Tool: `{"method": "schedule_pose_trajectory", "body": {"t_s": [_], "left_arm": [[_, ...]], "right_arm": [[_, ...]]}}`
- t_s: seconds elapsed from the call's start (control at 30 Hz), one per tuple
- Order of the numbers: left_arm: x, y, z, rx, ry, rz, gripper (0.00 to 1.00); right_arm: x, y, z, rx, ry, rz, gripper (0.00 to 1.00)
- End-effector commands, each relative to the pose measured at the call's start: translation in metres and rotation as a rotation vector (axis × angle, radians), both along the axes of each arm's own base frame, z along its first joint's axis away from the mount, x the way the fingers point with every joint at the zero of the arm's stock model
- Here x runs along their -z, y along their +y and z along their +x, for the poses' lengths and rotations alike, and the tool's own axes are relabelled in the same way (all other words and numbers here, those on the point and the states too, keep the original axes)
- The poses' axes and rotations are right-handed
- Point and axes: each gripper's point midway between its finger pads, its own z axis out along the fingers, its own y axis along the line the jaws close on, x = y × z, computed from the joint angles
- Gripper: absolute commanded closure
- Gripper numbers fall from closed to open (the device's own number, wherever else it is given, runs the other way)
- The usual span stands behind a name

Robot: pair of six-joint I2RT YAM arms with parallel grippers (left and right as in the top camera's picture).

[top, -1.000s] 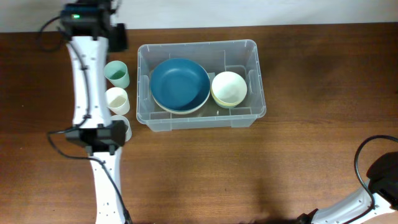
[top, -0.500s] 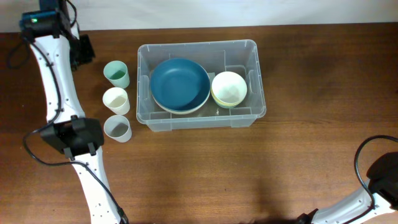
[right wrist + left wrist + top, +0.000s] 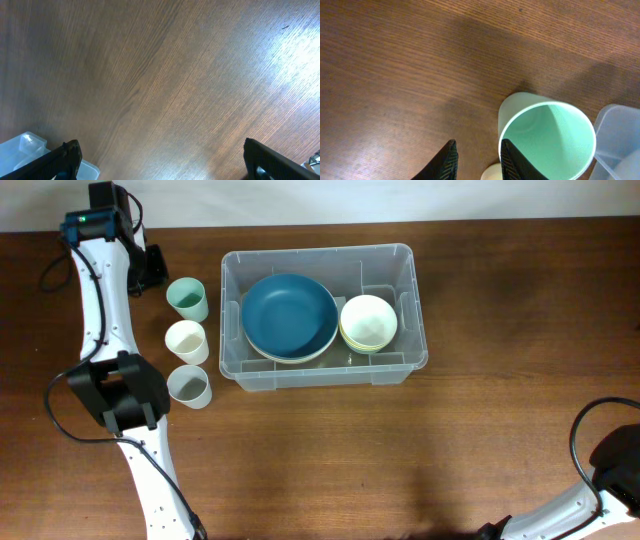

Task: Pack container
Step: 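Release the white bowl and move the left gripper to the mint-green cup, then close the left gripper on the mint-green cup's rim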

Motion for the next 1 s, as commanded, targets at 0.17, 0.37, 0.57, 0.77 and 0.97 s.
{"method": "schedule_pose_trajectory", "body": {"t_s": [0.17, 0.37, 0.57, 0.77, 0.97], "left_arm": [[0.003, -0.020, 0.011, 0.039, -0.050, -0.086, 0.70], [0.014, -0.034, 0.008, 0.062, -0.014, -0.092, 0.70], [0.039, -0.042, -0.002, 0.071, 0.049, -0.098, 0.70], [0.057, -0.042, -0.011, 0.067, 0.095, -0.102, 0.71], [0.057, -0.033, -0.006, 0.056, 0.078, -0.065, 0.99]], "right_arm": [[-0.003, 0.001, -0.002, -0.007, 0.003, -0.011, 0.01], [-0.003, 0.001, -0.002, -0.007, 0.003, -0.011, 0.01], [-0.003, 0.001, -0.002, -0.007, 0.003, -0.011, 0.01], [-0.003, 0.001, -0.002, -0.007, 0.003, -0.011, 0.01], [-0.003, 0.001, -0.002, -0.007, 0.003, -0.011, 0.01]]}}
